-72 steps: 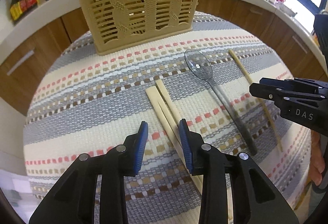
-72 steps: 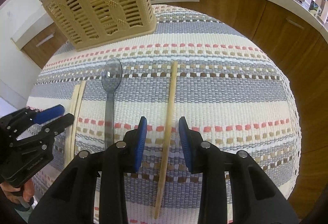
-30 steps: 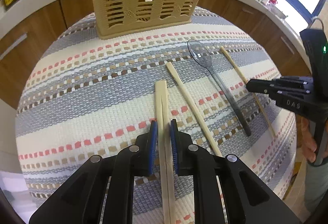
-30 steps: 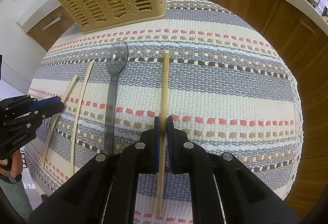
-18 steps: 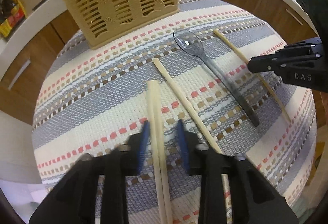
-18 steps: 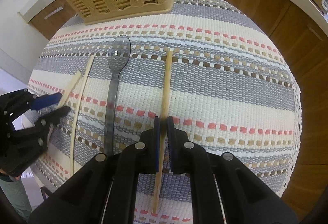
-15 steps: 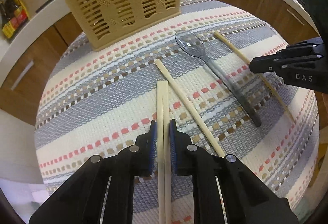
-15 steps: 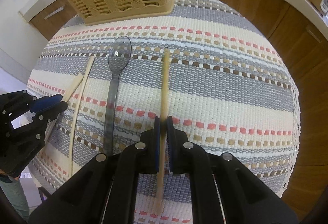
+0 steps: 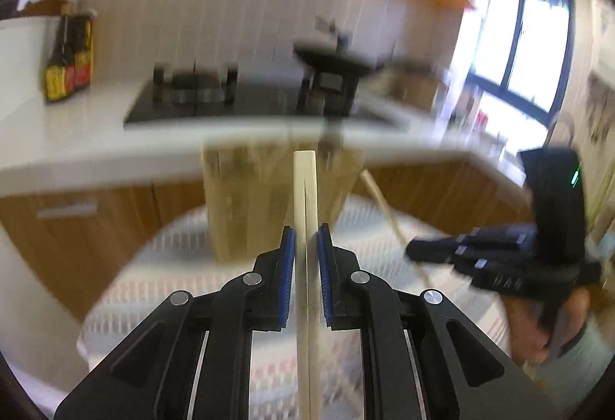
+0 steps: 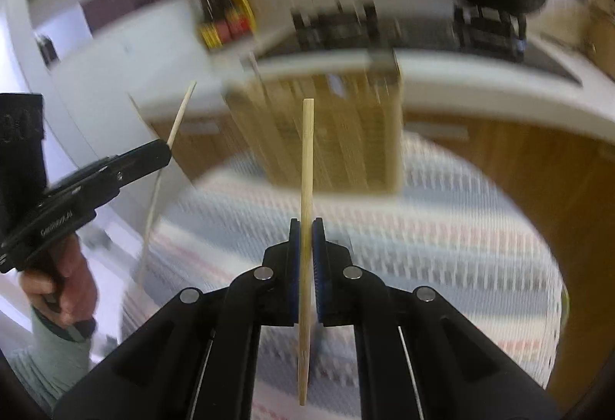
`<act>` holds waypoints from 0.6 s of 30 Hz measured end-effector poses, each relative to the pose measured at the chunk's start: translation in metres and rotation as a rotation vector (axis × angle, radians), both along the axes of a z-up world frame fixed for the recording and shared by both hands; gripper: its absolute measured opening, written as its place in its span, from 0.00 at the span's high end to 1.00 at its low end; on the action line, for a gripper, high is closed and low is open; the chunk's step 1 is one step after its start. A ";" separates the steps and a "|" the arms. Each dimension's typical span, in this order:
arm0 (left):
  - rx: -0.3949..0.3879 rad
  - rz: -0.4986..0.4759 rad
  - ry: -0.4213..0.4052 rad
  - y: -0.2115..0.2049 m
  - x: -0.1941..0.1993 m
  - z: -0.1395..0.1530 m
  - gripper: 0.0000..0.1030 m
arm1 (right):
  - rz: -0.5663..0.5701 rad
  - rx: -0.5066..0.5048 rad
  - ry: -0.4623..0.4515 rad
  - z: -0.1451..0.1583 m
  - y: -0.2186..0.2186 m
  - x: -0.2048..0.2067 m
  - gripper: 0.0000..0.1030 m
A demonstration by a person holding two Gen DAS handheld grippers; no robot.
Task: Organize utensils
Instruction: 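Carry the chopsticks over the beige basket and open both tools to drop them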
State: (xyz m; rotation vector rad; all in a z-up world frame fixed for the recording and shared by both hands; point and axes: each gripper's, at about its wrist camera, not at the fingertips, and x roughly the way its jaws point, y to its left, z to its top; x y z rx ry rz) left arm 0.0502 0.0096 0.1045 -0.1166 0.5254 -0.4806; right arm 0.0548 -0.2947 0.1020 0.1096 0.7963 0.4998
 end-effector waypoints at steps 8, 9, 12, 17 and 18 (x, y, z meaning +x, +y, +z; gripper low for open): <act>-0.155 -0.026 -0.165 -0.004 0.047 0.061 0.90 | -0.034 0.137 -0.263 0.074 0.008 0.048 0.96; -0.164 -0.018 -0.183 -0.005 0.053 0.065 0.90 | -0.038 0.148 -0.274 0.078 0.009 0.055 0.96; -0.224 0.027 -0.257 -0.004 0.072 0.076 0.90 | -0.063 0.162 -0.324 0.087 0.016 0.079 0.96; -0.185 0.167 -0.368 -0.004 0.099 0.078 0.90 | -0.100 0.140 -0.395 0.078 0.032 0.116 0.96; -0.162 0.203 -0.391 -0.005 0.103 0.076 0.90 | -0.109 0.125 -0.415 0.075 0.036 0.122 0.96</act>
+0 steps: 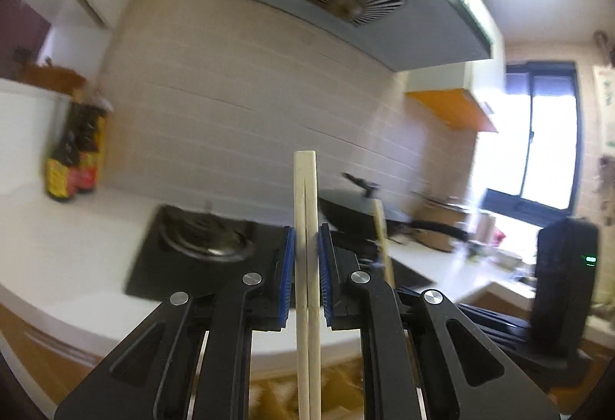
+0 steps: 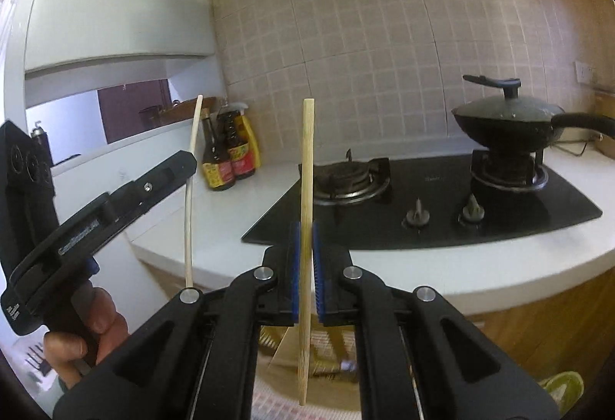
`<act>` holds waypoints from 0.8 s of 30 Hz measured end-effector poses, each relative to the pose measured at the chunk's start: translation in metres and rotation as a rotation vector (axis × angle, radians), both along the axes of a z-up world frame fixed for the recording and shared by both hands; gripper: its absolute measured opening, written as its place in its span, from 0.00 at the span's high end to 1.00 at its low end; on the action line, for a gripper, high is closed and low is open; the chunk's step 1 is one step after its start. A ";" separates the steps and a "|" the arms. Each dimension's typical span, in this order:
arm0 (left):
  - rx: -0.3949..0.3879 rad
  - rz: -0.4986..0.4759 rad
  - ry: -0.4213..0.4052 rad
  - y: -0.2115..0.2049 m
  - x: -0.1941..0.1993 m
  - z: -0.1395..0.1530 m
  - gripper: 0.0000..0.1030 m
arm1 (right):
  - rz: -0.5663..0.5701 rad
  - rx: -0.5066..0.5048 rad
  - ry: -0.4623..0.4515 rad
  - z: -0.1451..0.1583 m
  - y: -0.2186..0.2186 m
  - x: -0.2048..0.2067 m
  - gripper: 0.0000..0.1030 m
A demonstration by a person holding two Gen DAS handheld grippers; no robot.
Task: Organize utensils
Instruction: 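Carry the chopsticks over the beige basket and open both tools to drop them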
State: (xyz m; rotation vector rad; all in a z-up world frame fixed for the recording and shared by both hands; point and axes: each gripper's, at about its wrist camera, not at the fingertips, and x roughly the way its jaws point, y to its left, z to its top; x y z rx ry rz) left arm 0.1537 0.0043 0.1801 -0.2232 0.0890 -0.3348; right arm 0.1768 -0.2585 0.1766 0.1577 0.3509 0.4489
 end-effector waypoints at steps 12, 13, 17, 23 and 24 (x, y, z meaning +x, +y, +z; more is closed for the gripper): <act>0.037 0.096 -0.085 -0.002 0.025 -0.033 0.89 | -0.027 -0.145 -0.045 -0.025 0.022 0.033 0.96; 0.041 0.100 -0.087 -0.003 0.025 -0.035 0.89 | -0.031 -0.164 -0.054 -0.025 0.024 0.032 0.96; 0.030 0.099 -0.097 -0.001 0.025 -0.042 0.89 | -0.042 -0.213 -0.101 -0.029 0.029 0.027 0.96; 0.025 0.073 -0.065 0.004 0.018 -0.050 0.78 | -0.019 -0.181 -0.073 -0.038 0.022 0.017 0.87; 0.028 0.063 -0.055 0.006 0.016 -0.051 0.76 | -0.016 -0.167 -0.053 -0.040 0.018 0.014 0.83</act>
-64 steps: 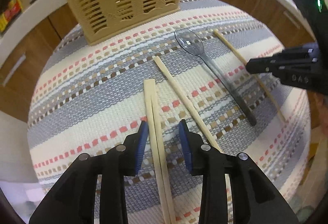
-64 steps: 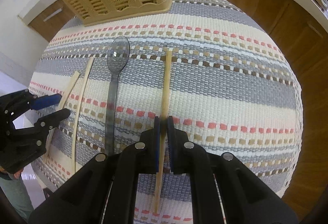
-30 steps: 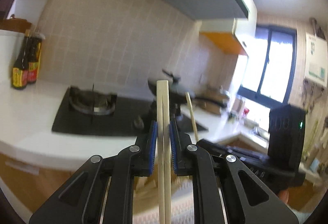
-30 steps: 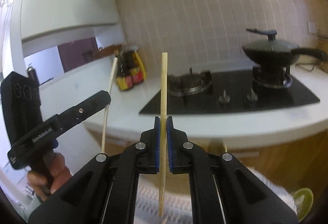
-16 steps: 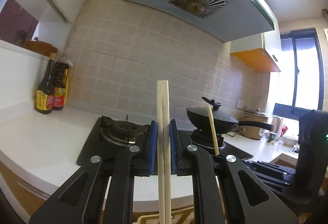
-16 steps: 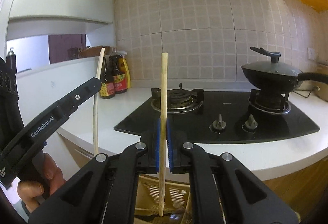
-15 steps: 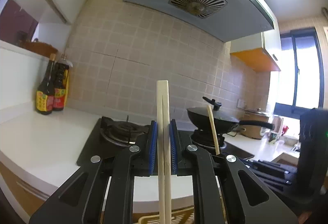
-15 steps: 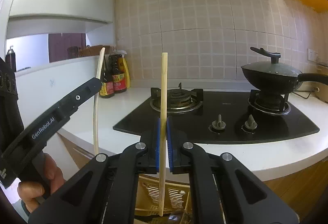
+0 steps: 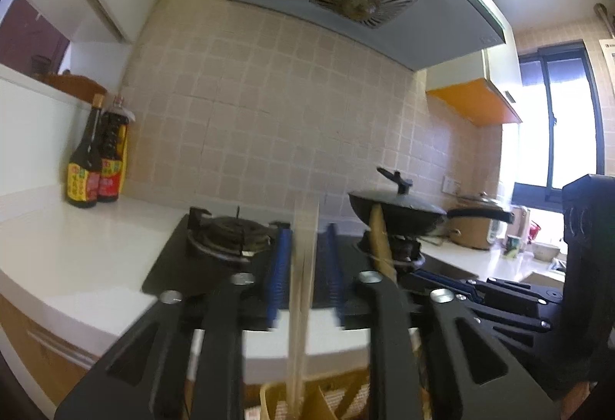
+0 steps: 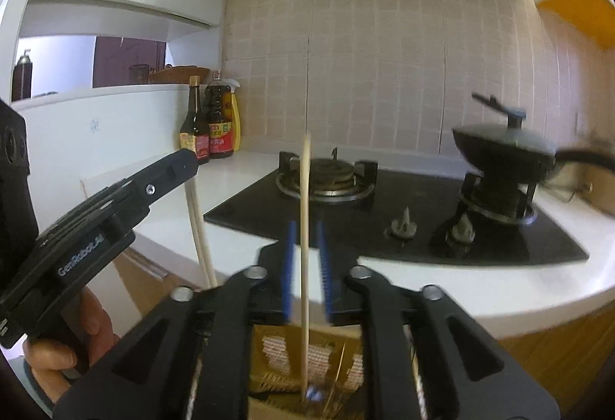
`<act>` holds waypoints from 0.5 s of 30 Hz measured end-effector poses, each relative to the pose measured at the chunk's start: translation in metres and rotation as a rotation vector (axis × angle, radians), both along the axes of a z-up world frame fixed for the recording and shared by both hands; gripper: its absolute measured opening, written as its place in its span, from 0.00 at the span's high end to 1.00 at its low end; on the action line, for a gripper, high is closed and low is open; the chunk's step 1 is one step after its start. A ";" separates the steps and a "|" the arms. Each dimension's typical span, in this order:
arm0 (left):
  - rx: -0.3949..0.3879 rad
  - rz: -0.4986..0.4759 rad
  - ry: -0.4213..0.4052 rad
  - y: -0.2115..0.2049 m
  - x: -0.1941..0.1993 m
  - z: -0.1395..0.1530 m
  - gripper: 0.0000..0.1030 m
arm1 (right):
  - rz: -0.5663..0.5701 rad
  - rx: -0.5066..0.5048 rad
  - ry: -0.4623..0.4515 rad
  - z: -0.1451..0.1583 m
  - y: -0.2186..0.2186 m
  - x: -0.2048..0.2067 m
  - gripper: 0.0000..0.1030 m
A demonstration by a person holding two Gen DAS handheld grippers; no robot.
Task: Organize utensils
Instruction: 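Carry the chopsticks over the beige basket and open both tools to drop them, then move both tools back over the last chopstick and spoon on the cloth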
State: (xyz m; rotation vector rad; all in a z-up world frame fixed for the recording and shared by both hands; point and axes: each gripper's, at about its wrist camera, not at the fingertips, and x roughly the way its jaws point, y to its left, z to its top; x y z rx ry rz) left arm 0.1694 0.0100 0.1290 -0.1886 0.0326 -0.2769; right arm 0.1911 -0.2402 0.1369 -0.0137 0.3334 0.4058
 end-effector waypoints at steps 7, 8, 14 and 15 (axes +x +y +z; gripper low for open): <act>-0.001 -0.034 0.065 0.017 -0.035 0.000 0.53 | -0.016 0.045 0.068 -0.001 -0.021 -0.039 0.60; -0.002 -0.040 0.070 0.020 -0.042 0.001 0.53 | -0.020 0.044 0.074 0.000 -0.023 -0.048 0.60; 0.010 -0.074 0.117 0.030 -0.089 0.002 0.50 | -0.013 0.008 0.158 -0.002 -0.023 -0.095 0.60; 0.012 -0.077 0.126 0.031 -0.095 0.001 0.49 | -0.015 -0.007 0.180 -0.007 -0.021 -0.103 0.60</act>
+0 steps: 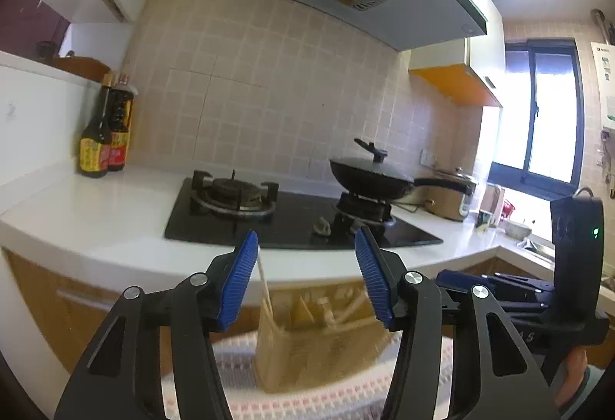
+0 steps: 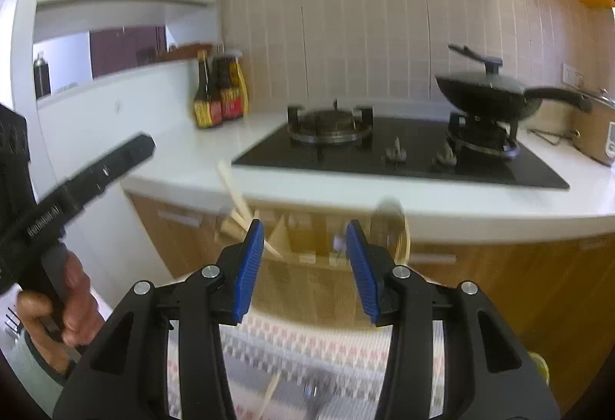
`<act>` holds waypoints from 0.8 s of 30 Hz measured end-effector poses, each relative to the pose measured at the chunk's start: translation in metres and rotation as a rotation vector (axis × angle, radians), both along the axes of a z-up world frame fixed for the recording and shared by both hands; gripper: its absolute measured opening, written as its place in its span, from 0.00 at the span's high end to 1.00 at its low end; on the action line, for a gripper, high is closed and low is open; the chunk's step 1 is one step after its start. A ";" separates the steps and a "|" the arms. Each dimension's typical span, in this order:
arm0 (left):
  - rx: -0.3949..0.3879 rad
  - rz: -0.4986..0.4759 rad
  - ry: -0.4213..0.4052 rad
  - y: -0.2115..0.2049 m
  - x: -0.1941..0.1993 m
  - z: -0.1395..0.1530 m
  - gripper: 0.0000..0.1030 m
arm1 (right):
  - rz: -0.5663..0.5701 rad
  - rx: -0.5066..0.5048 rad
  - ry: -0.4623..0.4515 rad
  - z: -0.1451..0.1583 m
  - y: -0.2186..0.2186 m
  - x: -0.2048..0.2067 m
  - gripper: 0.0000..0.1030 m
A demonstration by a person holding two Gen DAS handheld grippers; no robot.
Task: Organize utensils
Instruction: 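Move both tools back over the last chopstick and spoon on the cloth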
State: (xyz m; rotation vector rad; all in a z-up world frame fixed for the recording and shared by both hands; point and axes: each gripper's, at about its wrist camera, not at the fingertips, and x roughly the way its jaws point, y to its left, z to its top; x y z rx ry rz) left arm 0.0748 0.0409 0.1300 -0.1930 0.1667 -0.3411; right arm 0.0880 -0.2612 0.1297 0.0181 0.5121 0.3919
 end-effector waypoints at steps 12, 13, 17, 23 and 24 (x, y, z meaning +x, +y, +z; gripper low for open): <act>0.027 -0.061 0.215 -0.005 -0.028 -0.051 0.44 | -0.006 -0.212 0.216 -0.063 0.018 -0.045 0.60; 0.039 -0.060 0.239 -0.006 -0.026 -0.057 0.44 | -0.010 -0.229 0.255 -0.069 0.019 -0.045 0.56; 0.085 -0.064 0.338 -0.014 -0.019 -0.082 0.44 | -0.037 -0.252 0.354 -0.088 0.016 -0.042 0.45; 0.127 -0.073 0.437 -0.021 -0.012 -0.111 0.44 | -0.061 -0.245 0.480 -0.123 0.010 -0.032 0.45; 0.135 -0.075 0.454 -0.021 -0.012 -0.117 0.44 | -0.060 -0.228 0.502 -0.127 0.009 -0.028 0.45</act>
